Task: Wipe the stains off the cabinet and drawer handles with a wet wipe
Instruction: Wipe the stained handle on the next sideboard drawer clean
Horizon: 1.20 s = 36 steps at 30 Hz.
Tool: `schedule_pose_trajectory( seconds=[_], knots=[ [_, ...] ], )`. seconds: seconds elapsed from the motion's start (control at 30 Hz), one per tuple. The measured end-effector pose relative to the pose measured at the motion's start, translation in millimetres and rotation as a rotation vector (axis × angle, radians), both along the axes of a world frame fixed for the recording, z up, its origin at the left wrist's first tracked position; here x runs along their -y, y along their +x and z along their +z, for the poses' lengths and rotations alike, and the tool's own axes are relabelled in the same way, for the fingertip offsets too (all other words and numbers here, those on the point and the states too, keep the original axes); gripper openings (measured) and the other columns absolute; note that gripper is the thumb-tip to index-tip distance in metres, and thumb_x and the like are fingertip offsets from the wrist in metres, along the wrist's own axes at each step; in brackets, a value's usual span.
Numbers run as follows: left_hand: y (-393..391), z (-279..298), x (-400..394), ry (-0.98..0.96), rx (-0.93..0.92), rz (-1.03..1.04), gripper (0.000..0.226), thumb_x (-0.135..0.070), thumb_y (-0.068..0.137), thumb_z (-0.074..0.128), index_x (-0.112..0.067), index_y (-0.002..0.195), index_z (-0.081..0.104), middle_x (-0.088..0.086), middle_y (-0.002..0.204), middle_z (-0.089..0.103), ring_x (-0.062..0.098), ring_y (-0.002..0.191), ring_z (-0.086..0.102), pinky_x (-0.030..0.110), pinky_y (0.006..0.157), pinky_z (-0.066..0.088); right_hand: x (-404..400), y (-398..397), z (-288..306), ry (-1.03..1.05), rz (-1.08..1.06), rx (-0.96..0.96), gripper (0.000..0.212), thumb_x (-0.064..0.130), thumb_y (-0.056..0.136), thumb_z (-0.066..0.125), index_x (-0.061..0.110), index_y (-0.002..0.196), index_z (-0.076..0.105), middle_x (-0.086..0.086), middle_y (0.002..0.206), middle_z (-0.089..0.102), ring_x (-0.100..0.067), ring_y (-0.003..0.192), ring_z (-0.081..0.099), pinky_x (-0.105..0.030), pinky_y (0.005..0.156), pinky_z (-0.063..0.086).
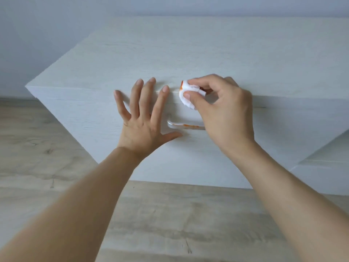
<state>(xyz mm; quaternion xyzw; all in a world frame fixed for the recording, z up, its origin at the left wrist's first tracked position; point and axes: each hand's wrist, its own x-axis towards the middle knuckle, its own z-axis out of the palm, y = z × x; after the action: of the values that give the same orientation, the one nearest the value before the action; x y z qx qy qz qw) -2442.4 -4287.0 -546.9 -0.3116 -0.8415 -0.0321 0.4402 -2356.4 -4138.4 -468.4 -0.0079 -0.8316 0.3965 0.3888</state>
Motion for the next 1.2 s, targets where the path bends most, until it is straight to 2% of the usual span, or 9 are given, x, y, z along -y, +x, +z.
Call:
schedule_pose_trajectory(
  seconds=[0.17,0.3,0.4,0.53,0.67,0.77,0.93,1.07,1.2],
  knots=[
    [-18,-13,-4,0.086,-0.173,-0.016,0.106,-0.082,0.073,0.049,-0.008,0.144,0.022,0.022,0.142,0.03,0.04,0.134,0.024,0.068,0.102,0.013,-7,-1,-21,-0.007,-0.018,-0.205,0.015,0.018,0.076,0.071,0.021,0.09,0.072,0.03,0.072,0.053,-0.007,0.078,0.059,-0.007,0.07,0.041],
    [-21,-15,-4,0.113,-0.179,-0.061,0.108,-0.084,0.071,0.05,-0.011,0.147,0.022,0.026,0.146,0.032,0.04,0.138,0.019,0.066,0.106,0.009,-20,4,-32,-0.119,-0.039,-0.309,0.014,0.02,0.076,0.071,0.03,0.087,0.069,0.01,0.082,0.068,-0.008,0.08,0.064,-0.024,0.076,0.051],
    [-18,-16,-2,0.164,-0.132,-0.102,0.107,-0.08,0.072,0.055,-0.014,0.149,0.02,0.023,0.151,0.018,0.04,0.14,0.01,0.056,0.113,-0.002,-35,15,-39,-0.141,-0.052,-0.364,0.013,0.021,0.078,0.071,0.029,0.089,0.07,0.001,0.083,0.069,-0.018,0.078,0.065,-0.04,0.076,0.052],
    [-12,-18,-6,0.205,-0.07,-0.101,0.109,-0.08,0.072,0.055,-0.015,0.15,0.017,0.027,0.151,0.013,0.043,0.139,0.002,0.053,0.113,-0.007,-47,32,-57,-0.095,-0.102,-0.335,0.019,0.024,0.08,0.07,0.035,0.095,0.069,0.019,0.084,0.068,-0.008,0.078,0.064,-0.031,0.076,0.051],
    [-5,-21,-15,0.241,-0.019,-0.088,0.117,-0.087,0.069,0.047,-0.009,0.15,0.015,0.035,0.15,0.011,0.048,0.138,0.001,0.06,0.11,-0.003,-52,40,-84,-0.12,-0.106,-0.26,0.023,0.023,0.08,0.069,0.044,0.089,0.065,0.018,0.089,0.068,-0.002,0.078,0.06,-0.023,0.076,0.048],
    [-5,-23,-12,0.213,-0.004,-0.09,0.122,-0.08,0.066,0.06,-0.01,0.152,0.009,0.031,0.152,0.006,0.046,0.139,-0.004,0.057,0.111,-0.007,-51,38,-89,-0.084,-0.091,-0.221,0.029,0.022,0.08,0.069,0.048,0.091,0.061,0.02,0.09,0.067,0.002,0.076,0.059,-0.014,0.075,0.045],
    [-4,-25,-8,0.226,0.03,-0.097,0.127,-0.064,0.059,0.076,-0.021,0.152,0.002,0.02,0.154,-0.003,0.036,0.141,-0.01,0.047,0.113,-0.013,-53,31,-90,-0.251,0.023,-0.213,0.027,0.019,0.08,0.073,0.043,0.089,0.068,0.023,0.082,0.071,0.004,0.074,0.063,-0.012,0.072,0.047],
    [-4,-25,-9,0.232,0.04,-0.094,0.125,-0.065,0.06,0.074,-0.021,0.152,0.001,0.021,0.154,-0.003,0.036,0.14,-0.011,0.05,0.112,-0.011,-53,28,-91,-0.258,0.067,-0.198,0.025,0.02,0.08,0.073,0.042,0.092,0.068,0.027,0.086,0.07,0.007,0.08,0.064,-0.008,0.074,0.045],
    [-2,-24,-10,0.229,0.053,-0.091,0.125,-0.064,0.061,0.074,-0.018,0.152,0.003,0.024,0.154,-0.001,0.039,0.14,-0.01,0.053,0.111,-0.008,-51,28,-95,-0.249,0.046,-0.213,0.026,0.022,0.079,0.074,0.044,0.092,0.068,0.027,0.088,0.07,0.002,0.082,0.066,-0.015,0.078,0.049]
  ],
)
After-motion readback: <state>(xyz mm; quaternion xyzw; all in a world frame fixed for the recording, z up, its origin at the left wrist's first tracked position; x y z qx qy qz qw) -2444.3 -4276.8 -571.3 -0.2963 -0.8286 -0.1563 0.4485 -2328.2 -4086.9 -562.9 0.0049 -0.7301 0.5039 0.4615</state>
